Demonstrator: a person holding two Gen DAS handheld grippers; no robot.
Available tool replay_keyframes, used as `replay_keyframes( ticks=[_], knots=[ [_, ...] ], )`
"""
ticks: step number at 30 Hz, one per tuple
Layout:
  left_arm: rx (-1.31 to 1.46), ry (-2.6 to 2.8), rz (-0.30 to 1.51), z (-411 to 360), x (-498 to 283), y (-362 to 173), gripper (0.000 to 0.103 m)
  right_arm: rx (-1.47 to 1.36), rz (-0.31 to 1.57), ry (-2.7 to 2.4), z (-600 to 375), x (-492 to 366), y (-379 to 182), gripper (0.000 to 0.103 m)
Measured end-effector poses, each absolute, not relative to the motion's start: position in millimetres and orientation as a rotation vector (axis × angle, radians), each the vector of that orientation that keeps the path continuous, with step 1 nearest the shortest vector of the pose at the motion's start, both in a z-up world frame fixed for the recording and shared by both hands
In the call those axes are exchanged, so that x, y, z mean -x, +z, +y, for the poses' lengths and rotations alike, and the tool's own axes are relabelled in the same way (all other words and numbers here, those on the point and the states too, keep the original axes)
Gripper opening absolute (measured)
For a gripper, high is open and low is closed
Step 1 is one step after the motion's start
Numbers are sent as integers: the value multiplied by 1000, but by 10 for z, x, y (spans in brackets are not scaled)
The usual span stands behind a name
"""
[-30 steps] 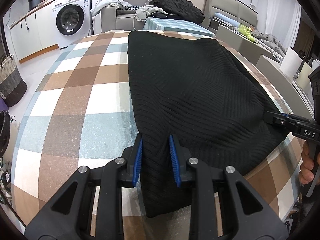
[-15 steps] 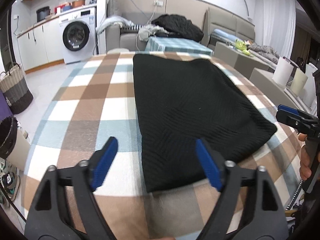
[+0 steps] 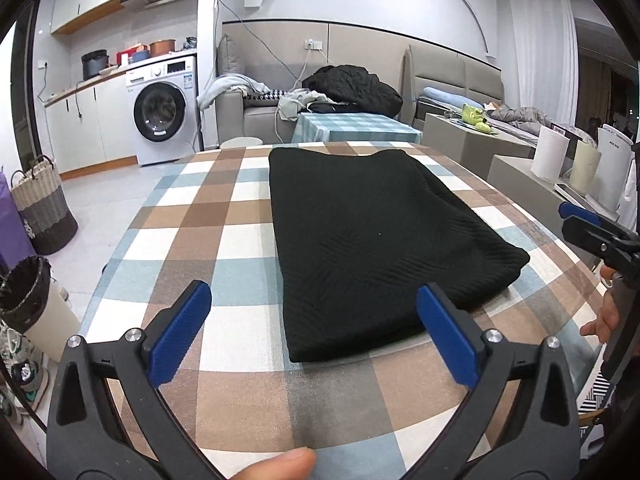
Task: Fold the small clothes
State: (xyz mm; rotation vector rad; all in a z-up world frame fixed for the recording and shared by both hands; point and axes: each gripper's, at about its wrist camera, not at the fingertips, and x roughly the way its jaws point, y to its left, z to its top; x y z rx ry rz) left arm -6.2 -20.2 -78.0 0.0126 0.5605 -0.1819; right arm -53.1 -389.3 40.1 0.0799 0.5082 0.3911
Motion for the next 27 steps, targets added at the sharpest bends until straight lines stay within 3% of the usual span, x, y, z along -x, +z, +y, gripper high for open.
replay_keyframes(
  ticks=[27],
  knots=[
    [38, -171, 502, -60, 35, -862, 102, -54, 419, 386, -3914, 614, 262, 103]
  ],
)
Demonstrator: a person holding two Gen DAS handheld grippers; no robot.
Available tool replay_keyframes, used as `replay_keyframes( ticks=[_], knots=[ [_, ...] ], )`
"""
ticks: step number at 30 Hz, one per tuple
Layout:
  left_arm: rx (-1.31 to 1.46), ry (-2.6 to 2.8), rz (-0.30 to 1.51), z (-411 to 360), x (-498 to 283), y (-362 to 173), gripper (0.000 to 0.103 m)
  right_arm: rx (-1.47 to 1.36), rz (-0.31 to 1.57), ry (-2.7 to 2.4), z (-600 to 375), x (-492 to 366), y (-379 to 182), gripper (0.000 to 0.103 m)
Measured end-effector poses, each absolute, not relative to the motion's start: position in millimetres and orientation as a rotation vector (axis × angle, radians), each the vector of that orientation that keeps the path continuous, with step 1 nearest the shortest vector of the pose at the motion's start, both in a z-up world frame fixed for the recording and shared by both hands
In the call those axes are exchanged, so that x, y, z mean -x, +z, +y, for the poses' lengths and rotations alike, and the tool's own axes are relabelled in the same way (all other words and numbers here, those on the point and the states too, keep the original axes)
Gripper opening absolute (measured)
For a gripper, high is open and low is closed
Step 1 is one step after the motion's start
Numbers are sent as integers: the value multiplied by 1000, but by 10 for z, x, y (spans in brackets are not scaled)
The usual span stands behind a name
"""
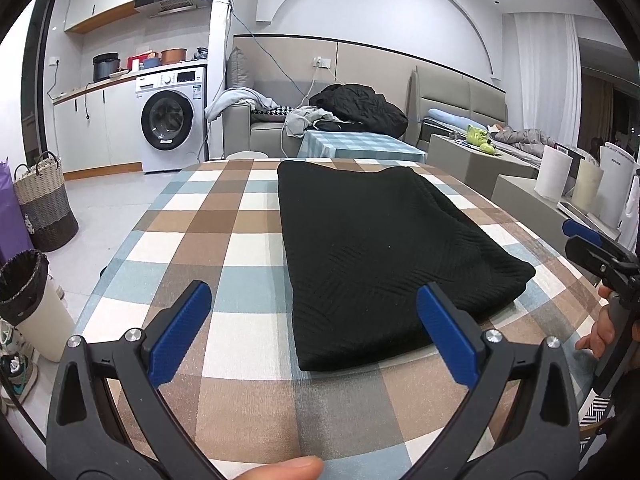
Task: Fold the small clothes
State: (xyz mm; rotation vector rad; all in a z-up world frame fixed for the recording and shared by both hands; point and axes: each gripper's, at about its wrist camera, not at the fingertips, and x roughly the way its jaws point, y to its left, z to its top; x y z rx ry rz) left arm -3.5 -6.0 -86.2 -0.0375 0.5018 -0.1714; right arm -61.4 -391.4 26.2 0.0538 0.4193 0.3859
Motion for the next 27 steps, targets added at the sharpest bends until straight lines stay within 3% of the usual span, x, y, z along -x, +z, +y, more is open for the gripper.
replay_keyframes(
  ticks=[27],
  knots=[
    [30, -181, 514, -130, 37, -970, 102, -93, 462, 432, -3940, 511, 128, 103]
  ],
)
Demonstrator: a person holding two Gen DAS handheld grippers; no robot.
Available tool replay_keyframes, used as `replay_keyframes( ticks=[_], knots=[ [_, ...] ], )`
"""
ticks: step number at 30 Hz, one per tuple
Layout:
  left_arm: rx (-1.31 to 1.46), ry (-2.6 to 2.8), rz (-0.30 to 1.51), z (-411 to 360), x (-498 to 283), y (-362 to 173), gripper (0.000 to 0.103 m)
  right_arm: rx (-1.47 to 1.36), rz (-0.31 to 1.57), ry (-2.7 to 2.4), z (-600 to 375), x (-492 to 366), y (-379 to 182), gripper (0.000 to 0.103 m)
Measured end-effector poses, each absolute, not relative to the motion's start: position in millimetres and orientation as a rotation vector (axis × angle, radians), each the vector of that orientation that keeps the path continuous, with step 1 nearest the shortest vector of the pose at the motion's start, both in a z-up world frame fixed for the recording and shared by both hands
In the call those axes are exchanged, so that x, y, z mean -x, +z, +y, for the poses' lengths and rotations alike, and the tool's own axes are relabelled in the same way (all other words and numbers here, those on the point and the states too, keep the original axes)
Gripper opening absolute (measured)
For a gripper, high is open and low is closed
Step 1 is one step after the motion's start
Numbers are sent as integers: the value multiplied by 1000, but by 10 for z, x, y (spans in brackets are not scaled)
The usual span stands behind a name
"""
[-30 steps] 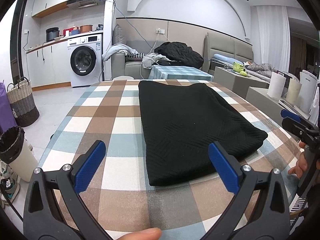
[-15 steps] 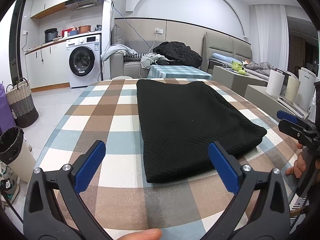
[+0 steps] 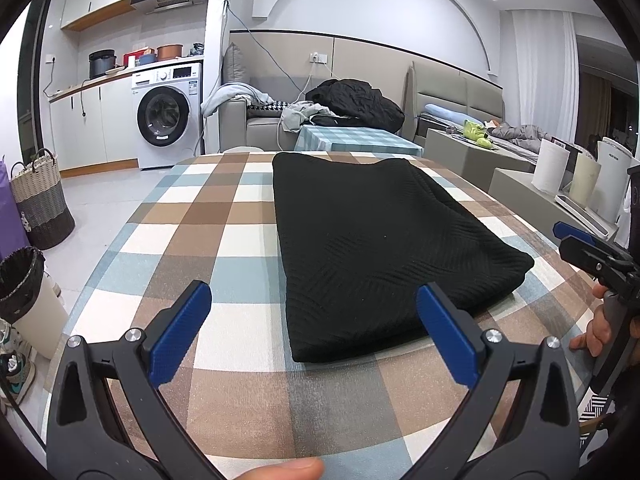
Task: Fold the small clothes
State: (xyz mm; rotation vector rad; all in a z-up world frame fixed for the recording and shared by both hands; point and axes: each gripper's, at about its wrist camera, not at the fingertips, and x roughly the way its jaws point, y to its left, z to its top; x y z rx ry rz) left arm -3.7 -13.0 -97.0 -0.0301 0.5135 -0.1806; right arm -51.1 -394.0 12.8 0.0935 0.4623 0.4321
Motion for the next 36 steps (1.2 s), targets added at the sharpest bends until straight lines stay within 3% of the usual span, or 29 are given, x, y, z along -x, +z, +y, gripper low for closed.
replay_keyframes(
  ticks=[36],
  knots=[
    [31, -180, 514, -120, 33, -979, 102, -97, 467, 425, -3942, 529, 104, 103]
  ],
)
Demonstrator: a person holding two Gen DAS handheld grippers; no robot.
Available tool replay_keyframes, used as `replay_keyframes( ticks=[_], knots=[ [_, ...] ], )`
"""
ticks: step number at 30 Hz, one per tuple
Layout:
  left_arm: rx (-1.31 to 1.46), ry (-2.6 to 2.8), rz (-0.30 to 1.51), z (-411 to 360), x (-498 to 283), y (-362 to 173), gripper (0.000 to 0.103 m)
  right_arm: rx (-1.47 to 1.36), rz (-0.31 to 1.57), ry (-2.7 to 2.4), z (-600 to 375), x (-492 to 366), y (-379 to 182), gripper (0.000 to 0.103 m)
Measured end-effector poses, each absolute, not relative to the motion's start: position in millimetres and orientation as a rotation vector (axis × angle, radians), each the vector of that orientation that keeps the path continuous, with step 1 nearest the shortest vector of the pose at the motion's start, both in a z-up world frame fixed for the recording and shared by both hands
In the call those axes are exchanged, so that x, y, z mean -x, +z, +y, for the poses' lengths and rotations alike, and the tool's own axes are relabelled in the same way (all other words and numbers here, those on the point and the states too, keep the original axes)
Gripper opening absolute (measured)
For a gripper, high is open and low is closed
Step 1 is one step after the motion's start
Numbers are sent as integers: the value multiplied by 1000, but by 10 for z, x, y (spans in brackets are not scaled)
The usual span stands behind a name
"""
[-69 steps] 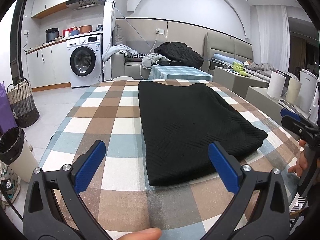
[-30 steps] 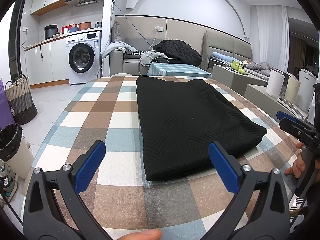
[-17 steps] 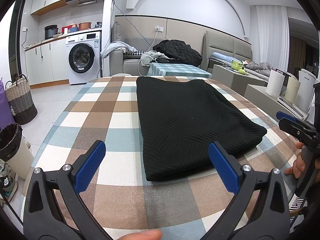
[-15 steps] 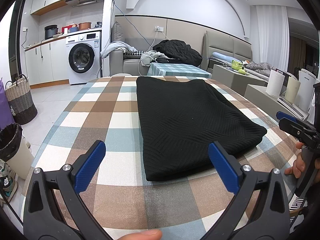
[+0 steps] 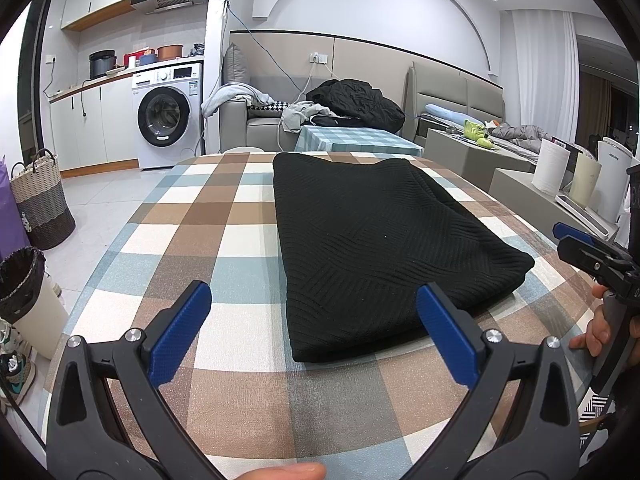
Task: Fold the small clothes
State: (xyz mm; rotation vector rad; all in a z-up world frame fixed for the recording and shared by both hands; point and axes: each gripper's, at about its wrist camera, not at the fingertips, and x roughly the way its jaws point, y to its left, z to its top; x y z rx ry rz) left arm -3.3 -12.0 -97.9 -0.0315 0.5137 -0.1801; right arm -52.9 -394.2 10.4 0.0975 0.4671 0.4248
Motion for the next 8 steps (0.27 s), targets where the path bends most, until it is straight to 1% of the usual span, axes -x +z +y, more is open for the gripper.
replay_keyframes(
  ticks=[8],
  knots=[
    [46, -172, 517, -84, 20, -1003, 102, -99, 468, 425, -3941, 532, 104, 103]
  ],
)
